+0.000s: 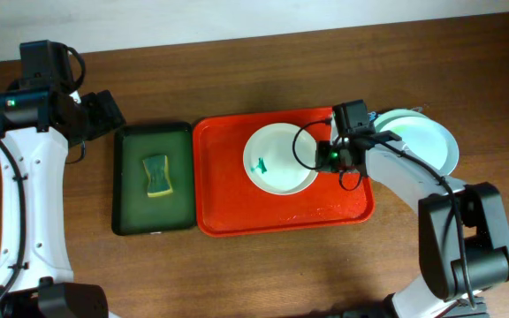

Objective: Clean dirty plates on tray and stack at the side

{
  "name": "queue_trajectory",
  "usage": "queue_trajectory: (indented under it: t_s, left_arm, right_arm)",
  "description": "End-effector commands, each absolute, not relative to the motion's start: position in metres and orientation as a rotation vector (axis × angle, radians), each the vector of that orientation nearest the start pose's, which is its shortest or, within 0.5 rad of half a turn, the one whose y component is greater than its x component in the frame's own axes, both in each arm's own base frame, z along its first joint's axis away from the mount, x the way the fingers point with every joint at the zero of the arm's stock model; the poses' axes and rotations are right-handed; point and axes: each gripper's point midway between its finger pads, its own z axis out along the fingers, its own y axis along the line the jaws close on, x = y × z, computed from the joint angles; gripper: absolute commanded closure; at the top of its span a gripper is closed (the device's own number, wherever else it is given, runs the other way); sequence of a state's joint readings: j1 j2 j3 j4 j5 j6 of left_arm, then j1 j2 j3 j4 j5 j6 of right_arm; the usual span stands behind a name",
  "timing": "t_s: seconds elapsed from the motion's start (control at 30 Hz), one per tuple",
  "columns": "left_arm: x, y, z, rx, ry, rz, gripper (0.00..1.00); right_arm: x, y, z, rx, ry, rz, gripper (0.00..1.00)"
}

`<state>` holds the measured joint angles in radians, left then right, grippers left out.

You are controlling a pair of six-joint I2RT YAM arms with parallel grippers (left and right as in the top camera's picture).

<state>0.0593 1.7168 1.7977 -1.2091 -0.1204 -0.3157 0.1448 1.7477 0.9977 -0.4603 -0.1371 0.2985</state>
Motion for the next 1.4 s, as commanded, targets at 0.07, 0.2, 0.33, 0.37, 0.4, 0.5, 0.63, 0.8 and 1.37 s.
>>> queue_trajectory:
  t_s: [0.07,0.2,0.33,0.37,0.4,0.5,0.63,0.8,1.37]
  left_arm:
    - [0.402,0.045,0.235,-0.556,2.622,0.078,0.01]
    - [0.402,0.045,0.235,-0.556,2.622,0.078,0.01]
    - [0.402,0.045,0.235,-0.556,2.622,0.078,0.01]
    - [0.402,0.045,0.235,-0.556,2.622,0.078,0.01]
    - [0.402,0.045,0.235,-0.556,2.622,0.079,0.01]
    - [0.402,0.045,0.235,-0.556,2.622,0.078,0.01]
    - [0.402,0.045,0.235,-0.556,2.622,0.078,0.01]
    - [0.402,0.045,0.235,-0.556,2.622,0.079,0.01]
    - [0.402,0.045,0.235,-0.556,2.622,0.079,0.01]
  right_arm:
    - [0.351,0.099,0.018,0.148,2.856,0.470,0.96]
    - [0.343,0.101,0.017,0.213,2.891,0.507,0.96]
    - [0.337,0.101,0.016,0.236,2.917,0.504,0.90]
    - [0.338,0.101,0.017,0.236,2.916,0.504,0.84]
    - [0.339,0.101,0.018,0.234,2.914,0.505,0.79]
    - [0.349,0.102,0.030,0.221,2.892,0.506,0.59]
    - [0.364,0.103,0.052,0.140,2.869,0.488,0.49]
    - [0.374,0.104,0.074,0.128,2.854,0.486,0.27]
    - [0.379,0.095,0.074,0.045,2.838,0.398,0.11]
